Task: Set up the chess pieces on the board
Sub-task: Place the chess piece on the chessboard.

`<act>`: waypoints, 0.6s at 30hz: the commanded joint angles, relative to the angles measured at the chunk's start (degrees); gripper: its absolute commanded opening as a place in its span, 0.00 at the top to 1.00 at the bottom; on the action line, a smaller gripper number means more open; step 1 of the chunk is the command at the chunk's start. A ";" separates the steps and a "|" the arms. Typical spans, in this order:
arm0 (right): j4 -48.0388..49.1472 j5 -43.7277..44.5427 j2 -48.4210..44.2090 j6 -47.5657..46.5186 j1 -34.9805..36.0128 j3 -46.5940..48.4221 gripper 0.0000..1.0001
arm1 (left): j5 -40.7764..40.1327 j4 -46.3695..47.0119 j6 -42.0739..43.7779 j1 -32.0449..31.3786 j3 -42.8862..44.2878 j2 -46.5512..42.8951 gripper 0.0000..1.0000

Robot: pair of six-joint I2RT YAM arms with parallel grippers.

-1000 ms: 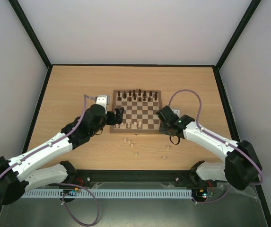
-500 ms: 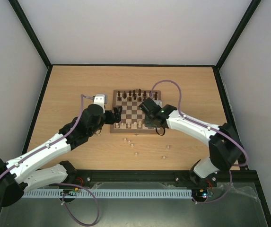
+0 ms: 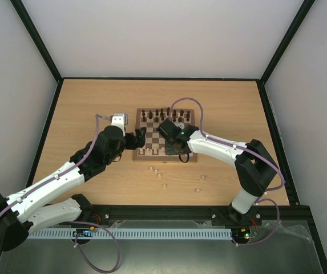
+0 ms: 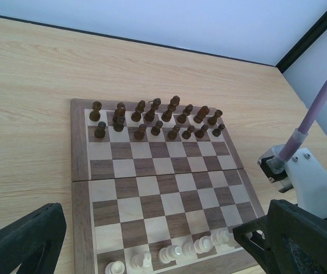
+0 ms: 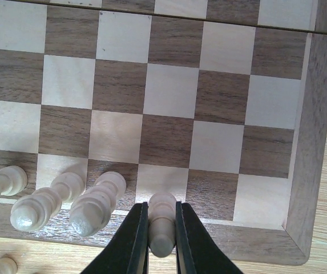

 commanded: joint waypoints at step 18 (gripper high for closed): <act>-1.14 0.54 3.27 -0.61 0.46 0.99 0.97 | -0.16 0.63 -0.04 0.48 -0.76 -0.46 0.01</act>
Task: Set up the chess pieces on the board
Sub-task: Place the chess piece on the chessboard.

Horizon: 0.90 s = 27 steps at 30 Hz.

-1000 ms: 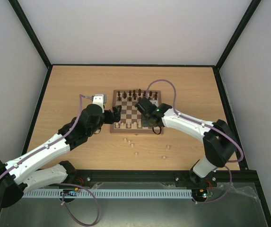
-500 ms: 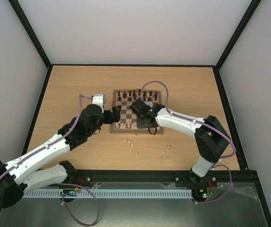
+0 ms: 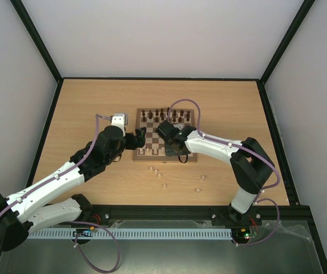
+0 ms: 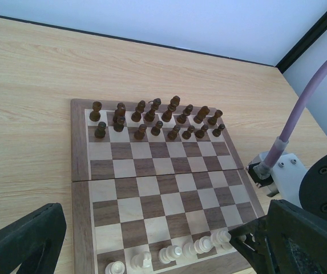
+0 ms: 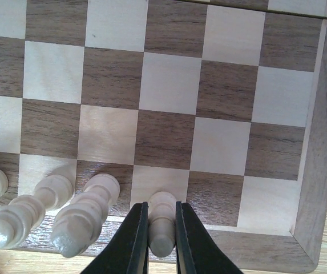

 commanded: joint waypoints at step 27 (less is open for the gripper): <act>-6.65 5.91 -13.74 2.96 0.40 -3.73 0.67 | 0.34 0.62 0.13 0.51 -0.65 -0.45 0.01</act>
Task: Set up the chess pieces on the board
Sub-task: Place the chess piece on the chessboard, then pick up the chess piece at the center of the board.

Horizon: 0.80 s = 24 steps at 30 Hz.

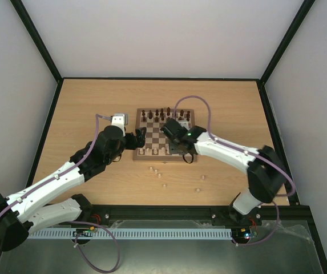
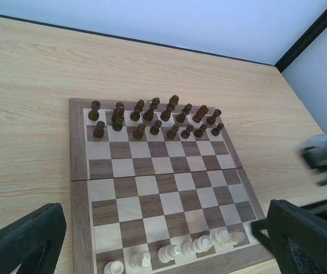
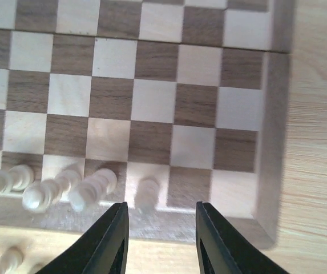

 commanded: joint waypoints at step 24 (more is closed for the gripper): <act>-6.59 0.86 -26.65 21.17 5.15 -32.87 0.57 | 1.42 0.30 -0.48 0.77 -0.52 -1.04 0.01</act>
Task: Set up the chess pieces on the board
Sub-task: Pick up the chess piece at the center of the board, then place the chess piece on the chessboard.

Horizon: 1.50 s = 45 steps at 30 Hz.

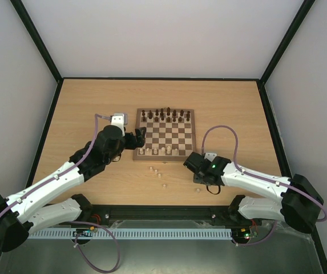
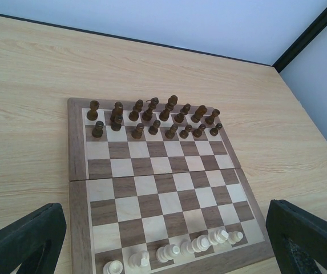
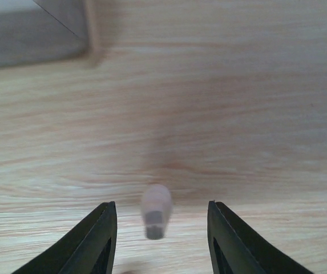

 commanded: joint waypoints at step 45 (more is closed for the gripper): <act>5.74 -3.17 26.50 -18.19 -7.93 26.59 0.99 | 0.06 0.06 -0.11 0.99 -0.42 -0.21 0.01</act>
